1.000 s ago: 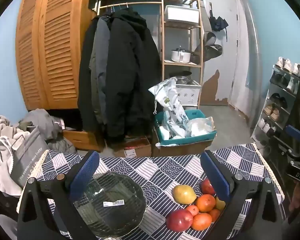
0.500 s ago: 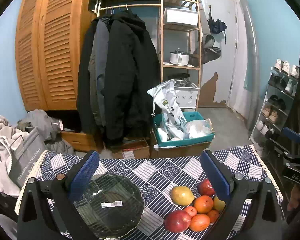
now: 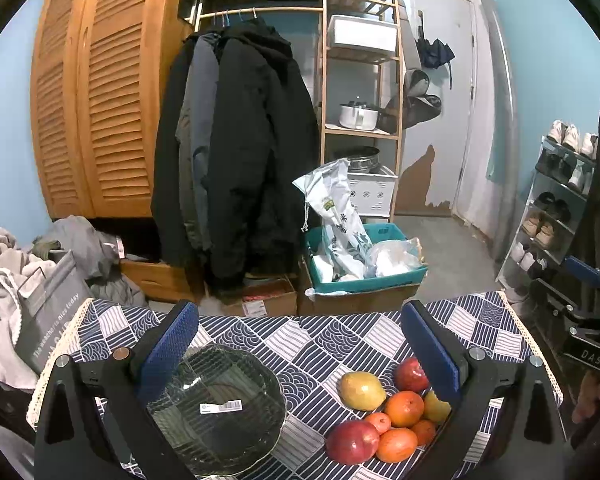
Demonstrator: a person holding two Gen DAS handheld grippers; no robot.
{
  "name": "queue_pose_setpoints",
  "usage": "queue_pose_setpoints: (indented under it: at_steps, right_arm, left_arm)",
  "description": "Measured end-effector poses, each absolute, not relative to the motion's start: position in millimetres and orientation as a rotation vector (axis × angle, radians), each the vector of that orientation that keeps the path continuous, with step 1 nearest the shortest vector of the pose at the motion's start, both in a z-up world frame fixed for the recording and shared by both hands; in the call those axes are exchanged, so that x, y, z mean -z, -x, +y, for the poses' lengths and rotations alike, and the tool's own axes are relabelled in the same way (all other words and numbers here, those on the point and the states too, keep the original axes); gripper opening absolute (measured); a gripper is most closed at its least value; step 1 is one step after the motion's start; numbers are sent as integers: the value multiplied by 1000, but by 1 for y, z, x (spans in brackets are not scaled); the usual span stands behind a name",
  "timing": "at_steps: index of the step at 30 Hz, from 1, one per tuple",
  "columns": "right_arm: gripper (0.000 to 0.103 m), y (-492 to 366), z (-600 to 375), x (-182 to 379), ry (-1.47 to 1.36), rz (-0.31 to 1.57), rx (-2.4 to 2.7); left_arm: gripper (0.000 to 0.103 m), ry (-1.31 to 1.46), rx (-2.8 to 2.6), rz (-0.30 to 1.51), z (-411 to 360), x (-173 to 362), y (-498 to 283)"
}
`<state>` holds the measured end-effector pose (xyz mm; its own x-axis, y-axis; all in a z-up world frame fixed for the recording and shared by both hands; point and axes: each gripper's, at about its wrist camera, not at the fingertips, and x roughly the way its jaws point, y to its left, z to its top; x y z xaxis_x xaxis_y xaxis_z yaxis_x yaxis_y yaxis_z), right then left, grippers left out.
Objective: Organize fruits
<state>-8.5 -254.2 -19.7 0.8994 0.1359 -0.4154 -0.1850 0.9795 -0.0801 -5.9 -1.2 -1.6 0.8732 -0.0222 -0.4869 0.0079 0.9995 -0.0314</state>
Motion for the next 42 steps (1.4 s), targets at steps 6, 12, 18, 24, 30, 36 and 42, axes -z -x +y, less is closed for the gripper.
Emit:
queue_pose_setpoints:
  at_steps: [6,12,18,24,30,36,42]
  right_arm:
    - [91,9,-254,20,121,422,-167]
    - [91,9,-253,20,122,423,-168]
    - [91,10,-256,21,123,423,-167]
    - [91,10,-256,22,123,422,-165]
    - [91,9,-254,20,122,423,-167]
    - [91,7,-268,25,111,428,-165]
    - [91,7,-273,28,113,431,-168]
  left_arm:
    - [102,32,15,511,-1,1,5]
    - [102,31,15,510,-1,2,6]
    - [102,31,15,511,-2,2,6]
    - [102,33,15,511,-2,2,6]
    - [102,34,16,511,-3,2,6]
    - [102,35,16,512,-3,2,6]
    - [102,37,19,516,-9,5,8]
